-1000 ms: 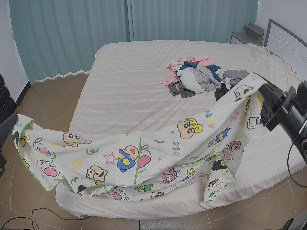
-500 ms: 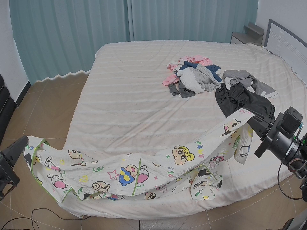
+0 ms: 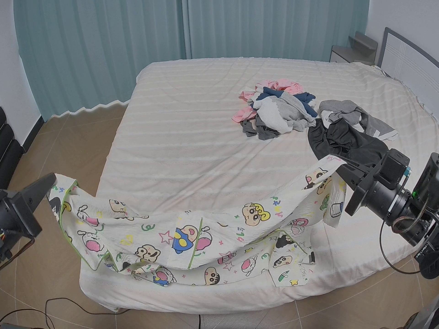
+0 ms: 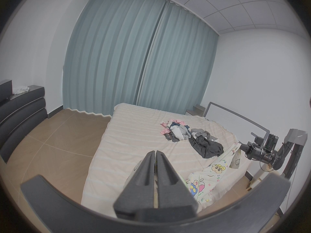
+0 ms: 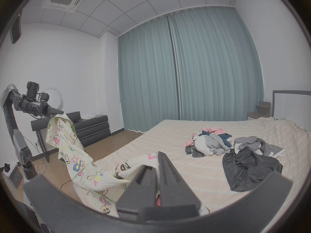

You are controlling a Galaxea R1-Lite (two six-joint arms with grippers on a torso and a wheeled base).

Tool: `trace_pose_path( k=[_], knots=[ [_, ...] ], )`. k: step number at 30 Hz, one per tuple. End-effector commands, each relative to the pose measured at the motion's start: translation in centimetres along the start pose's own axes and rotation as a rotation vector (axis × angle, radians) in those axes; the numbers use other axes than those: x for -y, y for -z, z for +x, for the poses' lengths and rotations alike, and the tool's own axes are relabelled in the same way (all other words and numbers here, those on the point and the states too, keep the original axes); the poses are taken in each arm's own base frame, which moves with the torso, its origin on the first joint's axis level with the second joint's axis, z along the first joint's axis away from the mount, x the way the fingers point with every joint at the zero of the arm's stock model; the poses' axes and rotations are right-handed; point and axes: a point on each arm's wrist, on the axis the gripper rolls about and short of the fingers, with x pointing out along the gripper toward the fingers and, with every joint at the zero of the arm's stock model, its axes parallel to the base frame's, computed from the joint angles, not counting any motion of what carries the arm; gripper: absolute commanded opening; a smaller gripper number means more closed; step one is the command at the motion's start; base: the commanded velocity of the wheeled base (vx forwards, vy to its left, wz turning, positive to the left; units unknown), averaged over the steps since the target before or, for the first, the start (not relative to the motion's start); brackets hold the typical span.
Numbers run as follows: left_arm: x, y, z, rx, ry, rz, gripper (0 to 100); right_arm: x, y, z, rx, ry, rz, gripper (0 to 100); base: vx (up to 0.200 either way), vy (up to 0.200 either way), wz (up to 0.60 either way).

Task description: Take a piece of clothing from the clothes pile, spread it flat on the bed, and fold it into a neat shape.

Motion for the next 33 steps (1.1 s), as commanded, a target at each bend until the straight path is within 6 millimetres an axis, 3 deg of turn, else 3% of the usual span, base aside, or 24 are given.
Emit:
trace_pose_path(
  k=[1, 12, 20, 27, 33],
  knots=[
    [0.7, -0.5, 3.3, -0.057, -0.027, 0.012, 0, 1.1, 1.5, 2.2, -0.048, 0.035, -0.004, 0, 0.200, 0.000, 0.00],
    [0.9, -1.1, 6.7, -0.095, -0.074, 0.018, 0, 2.3, 2.0, 4.3, -0.049, 0.073, -0.007, 0, 0.200, 0.000, 0.00],
    [0.5, -0.2, 9.4, -0.127, -0.117, 0.022, 0, 3.0, 2.9, 5.6, -0.067, 0.089, -0.009, 0, 0.200, 0.000, 0.00],
    [-0.4, 1.4, 12.5, -0.166, -0.172, 0.023, 0, 3.2, 5.2, 6.5, -0.139, 0.091, -0.001, 0, 0.200, 0.000, 0.00],
    [-1.4, 3.4, 15.4, -0.214, -0.218, 0.029, 0, 3.6, 7.0, 7.9, -0.178, 0.094, 0.004, 0, 0.000, 0.000, 0.00]
  ],
)
